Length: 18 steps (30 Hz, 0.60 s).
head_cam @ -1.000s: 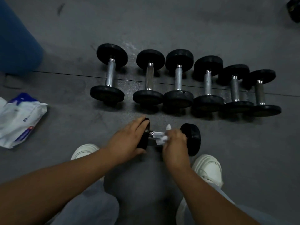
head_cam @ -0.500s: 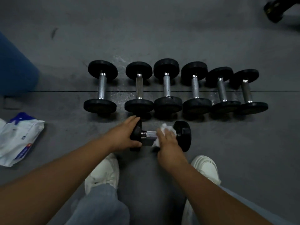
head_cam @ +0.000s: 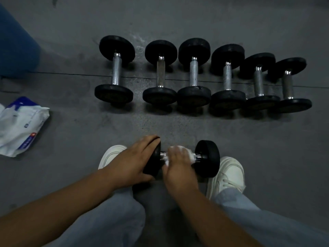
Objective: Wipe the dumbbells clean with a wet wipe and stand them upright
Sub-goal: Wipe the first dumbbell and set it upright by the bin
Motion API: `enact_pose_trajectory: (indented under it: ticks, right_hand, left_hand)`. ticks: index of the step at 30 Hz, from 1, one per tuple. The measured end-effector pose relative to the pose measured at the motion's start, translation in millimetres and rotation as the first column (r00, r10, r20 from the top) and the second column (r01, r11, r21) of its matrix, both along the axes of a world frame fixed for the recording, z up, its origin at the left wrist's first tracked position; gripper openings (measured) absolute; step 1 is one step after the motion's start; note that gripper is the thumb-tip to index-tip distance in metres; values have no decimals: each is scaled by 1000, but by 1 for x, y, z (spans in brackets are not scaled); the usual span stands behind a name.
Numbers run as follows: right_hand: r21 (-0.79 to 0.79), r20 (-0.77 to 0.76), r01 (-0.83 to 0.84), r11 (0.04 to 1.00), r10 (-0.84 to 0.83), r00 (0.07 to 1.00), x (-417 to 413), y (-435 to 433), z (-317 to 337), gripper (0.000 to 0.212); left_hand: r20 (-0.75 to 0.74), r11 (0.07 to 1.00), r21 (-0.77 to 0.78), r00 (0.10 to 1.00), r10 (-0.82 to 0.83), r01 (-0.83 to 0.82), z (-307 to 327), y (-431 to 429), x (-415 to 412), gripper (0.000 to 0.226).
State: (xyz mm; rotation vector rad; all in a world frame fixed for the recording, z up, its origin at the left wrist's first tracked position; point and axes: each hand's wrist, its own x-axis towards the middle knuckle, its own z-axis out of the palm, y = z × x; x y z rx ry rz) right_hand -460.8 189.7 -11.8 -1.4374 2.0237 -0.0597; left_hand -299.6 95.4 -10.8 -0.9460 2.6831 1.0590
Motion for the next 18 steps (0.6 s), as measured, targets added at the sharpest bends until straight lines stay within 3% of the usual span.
enact_pose_trajectory:
  ticks: [2,4,5,8,9,12,14,16,18]
  right_hand:
    - [15,90,-32,999,31,995,-1,7,5,56]
    - [4,-16,154,988,-154,988,-16,15,0,45]
    - [-3,-58,211,977,-211,976,-19,18,2,52]
    - [72,0,-54,996,54,999,-10,32,6,54]
    - [102,32,-49,994,46,998,-8,32,9,50]
    - [62,-64,118,991,-114,991,-16,19,7,50]
    - [75,-59,-8,997,12,998,-15,9,8,54]
    - [84,-23,-34,996,36,999,-22,-1,6,52]
    - [103,-110,92,990,-80,991,-34,-13,3,44]
  left_hand:
    - [-48,999,-41,999,9,-11,2,2,3,105]
    - [-60,998,-57,998,15,-18,3,4,5,106]
    - [-39,999,-38,999,5,-6,3,6,5,112]
    - [46,996,38,995,-85,83,1,8,3,124]
    - [56,994,70,994,-94,90,0,5,3,124]
    - [0,977,192,996,89,-88,0,-9,5,114]
    - [-83,956,172,964,253,-237,4,-16,6,97]
    - [-76,981,79,980,182,-176,10,-19,-1,91]
    - [44,999,-1,998,38,-38,9,-23,-9,105]
